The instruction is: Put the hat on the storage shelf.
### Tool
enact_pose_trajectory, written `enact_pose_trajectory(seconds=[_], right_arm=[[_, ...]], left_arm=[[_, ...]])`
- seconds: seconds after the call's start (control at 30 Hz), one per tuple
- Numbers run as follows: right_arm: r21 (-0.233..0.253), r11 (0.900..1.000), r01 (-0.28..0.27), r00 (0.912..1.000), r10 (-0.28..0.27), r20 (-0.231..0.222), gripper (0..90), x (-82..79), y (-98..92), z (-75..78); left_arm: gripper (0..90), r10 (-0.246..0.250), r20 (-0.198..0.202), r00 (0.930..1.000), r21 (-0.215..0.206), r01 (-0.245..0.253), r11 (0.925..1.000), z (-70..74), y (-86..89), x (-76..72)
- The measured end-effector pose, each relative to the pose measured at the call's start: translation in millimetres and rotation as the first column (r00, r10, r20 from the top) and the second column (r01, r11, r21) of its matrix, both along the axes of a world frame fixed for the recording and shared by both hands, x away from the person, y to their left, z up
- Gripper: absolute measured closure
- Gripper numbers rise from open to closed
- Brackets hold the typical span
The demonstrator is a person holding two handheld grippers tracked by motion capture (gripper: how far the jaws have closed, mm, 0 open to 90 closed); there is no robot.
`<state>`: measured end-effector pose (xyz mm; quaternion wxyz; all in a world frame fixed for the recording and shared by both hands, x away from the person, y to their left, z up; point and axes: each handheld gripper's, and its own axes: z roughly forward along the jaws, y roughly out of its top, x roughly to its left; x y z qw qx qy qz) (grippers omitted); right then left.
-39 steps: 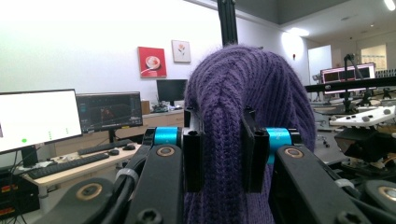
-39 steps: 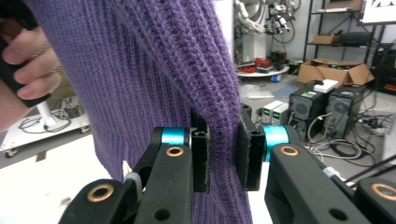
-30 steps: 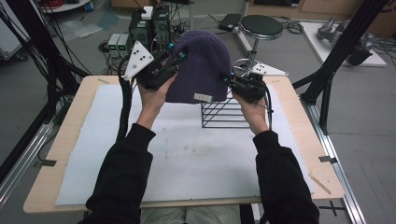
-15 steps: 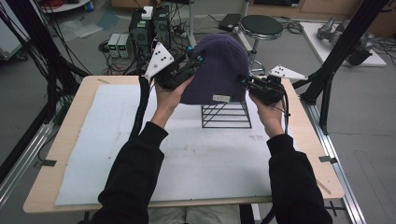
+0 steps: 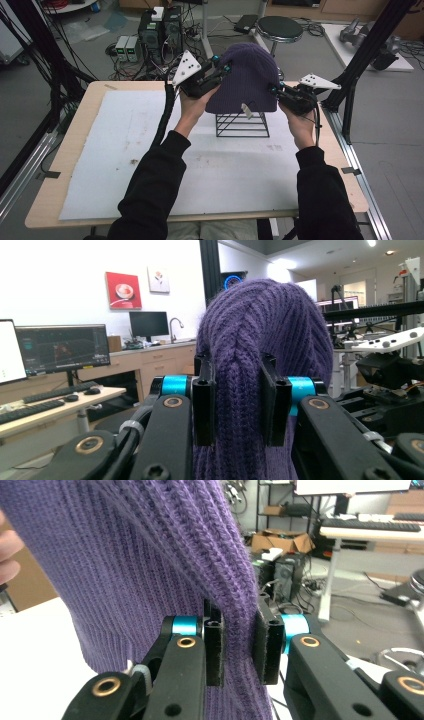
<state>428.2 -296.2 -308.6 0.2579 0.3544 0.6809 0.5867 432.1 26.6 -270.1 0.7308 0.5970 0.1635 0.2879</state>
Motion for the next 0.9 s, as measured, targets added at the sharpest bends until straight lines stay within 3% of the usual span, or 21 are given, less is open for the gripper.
enact_pose_trajectory(seconds=[0.33,0.53,0.63,0.7,0.9], right_arm=[[-0.020,0.999,0.045,0.9966,-0.046,-0.068,78.4,-0.3,-13.6,-25.0],[-0.028,0.997,0.075,0.9885,-0.078,-0.130,78.3,-0.5,-16.7,-44.8],[-0.031,0.996,0.080,0.9870,-0.083,-0.137,78.3,-0.7,-17.5,-49.9],[-0.033,0.997,0.077,0.9821,-0.081,-0.170,78.0,0.1,-18.5,-56.1],[-0.039,0.996,0.074,0.9774,-0.081,-0.195,78.0,-0.4,-18.2,-66.0]], left_arm=[[72.6,-0.025,-0.052,0.9984,0.028,0.026,0.9993,-25.5,-15.1,5.7],[72.6,-0.029,-0.092,0.9954,0.044,0.033,0.9985,-44.6,-19.4,6.3],[72.6,-0.031,-0.108,0.9936,0.043,0.036,0.9984,-53.3,-21.2,6.0],[72.6,-0.030,-0.119,0.9924,0.049,0.036,0.9981,-58.1,-22.5,4.7],[72.6,-0.012,-0.135,0.9907,0.075,0.022,0.9969,-66.8,-25.5,0.7]])
